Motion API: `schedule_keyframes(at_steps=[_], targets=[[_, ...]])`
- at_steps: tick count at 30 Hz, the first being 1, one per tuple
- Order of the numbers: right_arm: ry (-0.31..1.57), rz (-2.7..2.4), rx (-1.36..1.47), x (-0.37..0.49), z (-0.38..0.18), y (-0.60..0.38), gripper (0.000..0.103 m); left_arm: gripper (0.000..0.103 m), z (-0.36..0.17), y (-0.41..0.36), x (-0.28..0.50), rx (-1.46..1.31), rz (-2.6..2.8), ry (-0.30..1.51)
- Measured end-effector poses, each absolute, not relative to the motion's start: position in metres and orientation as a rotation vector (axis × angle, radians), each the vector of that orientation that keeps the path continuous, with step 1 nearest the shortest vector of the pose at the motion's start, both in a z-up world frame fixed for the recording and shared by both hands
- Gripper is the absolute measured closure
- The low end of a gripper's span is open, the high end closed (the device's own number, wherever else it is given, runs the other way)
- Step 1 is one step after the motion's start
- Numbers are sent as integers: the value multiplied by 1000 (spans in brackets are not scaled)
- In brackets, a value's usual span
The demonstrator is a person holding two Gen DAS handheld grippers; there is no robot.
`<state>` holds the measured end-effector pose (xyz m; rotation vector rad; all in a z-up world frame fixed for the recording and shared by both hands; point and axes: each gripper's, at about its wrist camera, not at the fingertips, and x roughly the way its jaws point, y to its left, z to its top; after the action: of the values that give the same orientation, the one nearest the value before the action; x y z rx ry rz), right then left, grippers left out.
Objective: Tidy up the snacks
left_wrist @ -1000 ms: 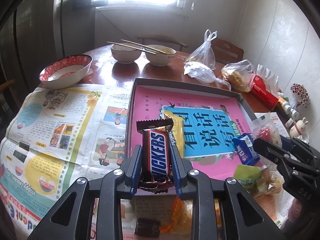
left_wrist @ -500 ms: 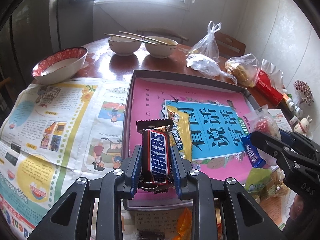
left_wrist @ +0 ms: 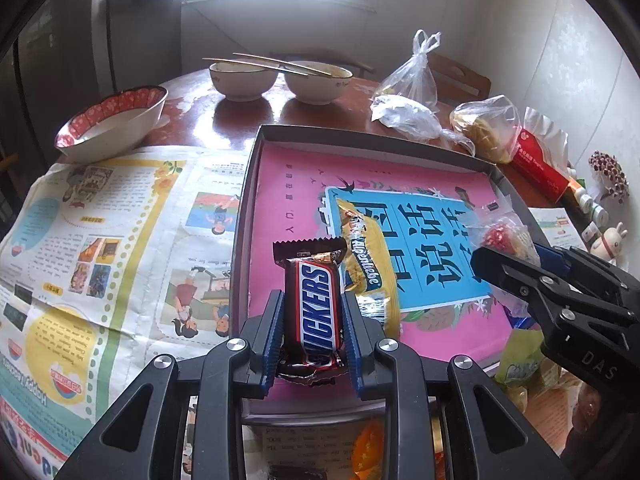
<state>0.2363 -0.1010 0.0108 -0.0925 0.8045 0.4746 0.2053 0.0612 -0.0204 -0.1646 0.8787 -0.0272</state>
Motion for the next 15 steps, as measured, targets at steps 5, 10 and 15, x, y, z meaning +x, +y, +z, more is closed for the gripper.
schedule_keyframes(at_steps=[5,10,15], targets=[[823,460,-96,239,5,-103,63,74,-22,58,205,-164,-34,884],[847,464,-105,239,-2,-101,63,74,-23,55,205,-165,-43,891],[858,478,-120,237,-7,-97,63,74,-24,55,203,-168,-46,892]])
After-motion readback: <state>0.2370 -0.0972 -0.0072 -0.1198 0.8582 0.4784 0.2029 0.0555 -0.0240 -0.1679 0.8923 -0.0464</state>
